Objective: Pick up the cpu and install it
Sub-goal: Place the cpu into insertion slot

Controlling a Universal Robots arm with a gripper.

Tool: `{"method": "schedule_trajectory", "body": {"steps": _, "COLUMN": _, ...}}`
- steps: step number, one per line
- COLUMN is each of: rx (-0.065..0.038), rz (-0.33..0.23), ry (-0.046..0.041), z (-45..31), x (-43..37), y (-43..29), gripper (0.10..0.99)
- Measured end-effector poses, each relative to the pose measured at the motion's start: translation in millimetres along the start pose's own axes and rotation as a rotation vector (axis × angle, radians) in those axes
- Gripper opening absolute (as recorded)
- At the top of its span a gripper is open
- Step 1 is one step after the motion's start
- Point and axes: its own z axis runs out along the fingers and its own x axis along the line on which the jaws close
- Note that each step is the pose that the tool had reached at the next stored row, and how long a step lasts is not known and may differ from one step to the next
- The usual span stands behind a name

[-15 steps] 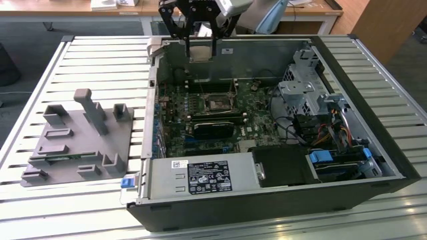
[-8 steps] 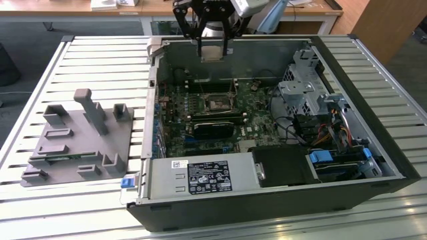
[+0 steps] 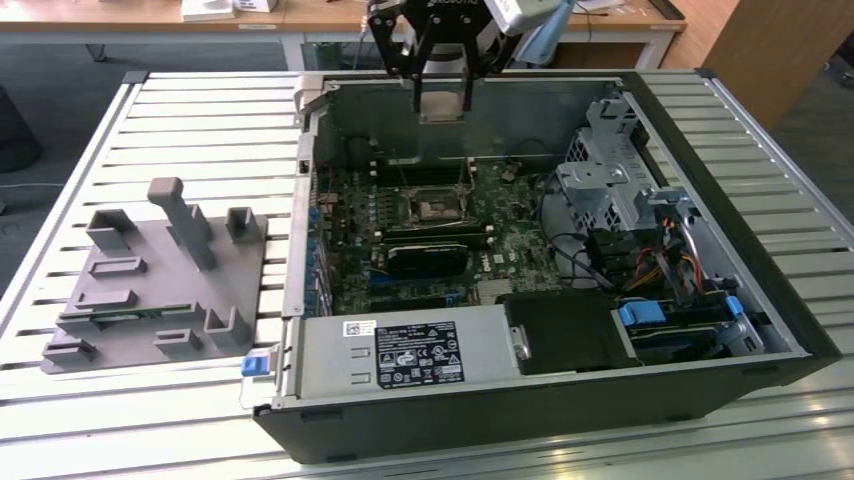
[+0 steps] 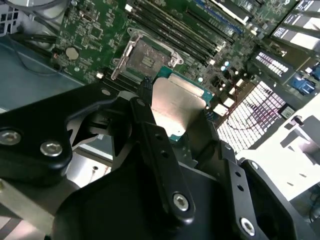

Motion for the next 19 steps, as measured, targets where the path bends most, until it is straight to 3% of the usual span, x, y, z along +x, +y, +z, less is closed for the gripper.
{"method": "schedule_trajectory", "body": {"steps": 6, "rx": 0.0, "rz": 0.028, "ry": -0.0012, "z": 0.4, "x": -0.6, "y": 0.1, "gripper": 0.525}}
{"method": "schedule_trajectory", "body": {"steps": 19, "rx": 0.001, "rz": 0.212, "ry": -0.0094, "z": 2.2, "x": -0.6, "y": 0.0, "gripper": 0.525}}
